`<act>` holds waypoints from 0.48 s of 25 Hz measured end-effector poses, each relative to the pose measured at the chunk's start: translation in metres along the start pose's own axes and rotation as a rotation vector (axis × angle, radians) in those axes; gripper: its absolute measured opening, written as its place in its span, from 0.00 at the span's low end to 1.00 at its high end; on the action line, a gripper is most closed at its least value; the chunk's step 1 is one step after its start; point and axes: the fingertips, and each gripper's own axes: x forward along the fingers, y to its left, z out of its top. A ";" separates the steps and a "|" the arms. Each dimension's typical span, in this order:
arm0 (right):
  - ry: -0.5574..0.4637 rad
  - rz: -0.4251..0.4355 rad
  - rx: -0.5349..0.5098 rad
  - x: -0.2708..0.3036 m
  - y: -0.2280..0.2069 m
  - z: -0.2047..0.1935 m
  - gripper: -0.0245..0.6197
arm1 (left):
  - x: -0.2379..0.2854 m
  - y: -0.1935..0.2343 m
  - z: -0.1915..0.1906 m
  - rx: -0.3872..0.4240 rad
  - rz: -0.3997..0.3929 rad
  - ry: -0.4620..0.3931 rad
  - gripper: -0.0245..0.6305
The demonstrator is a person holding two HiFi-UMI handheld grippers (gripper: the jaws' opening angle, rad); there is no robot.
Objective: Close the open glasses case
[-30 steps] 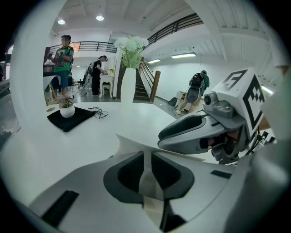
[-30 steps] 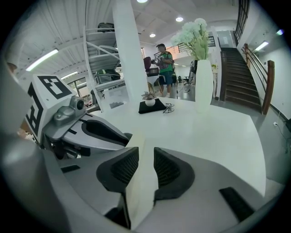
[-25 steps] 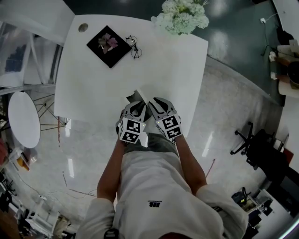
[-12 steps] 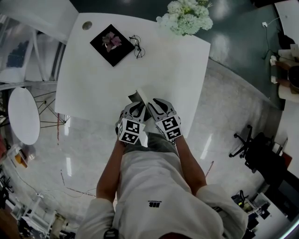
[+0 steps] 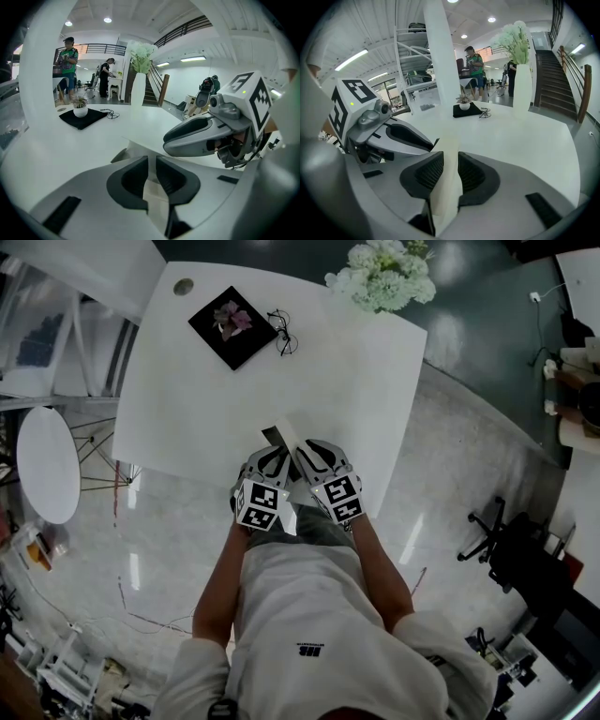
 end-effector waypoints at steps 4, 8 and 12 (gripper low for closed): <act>-0.001 0.008 -0.003 0.001 0.005 0.000 0.19 | -0.003 0.002 -0.004 -0.004 0.008 0.004 0.14; 0.005 0.020 -0.003 0.002 0.010 0.000 0.19 | -0.007 0.004 -0.008 -0.011 0.016 0.006 0.14; 0.004 0.021 -0.010 0.003 0.012 0.001 0.19 | -0.008 0.005 -0.011 -0.015 0.022 0.010 0.14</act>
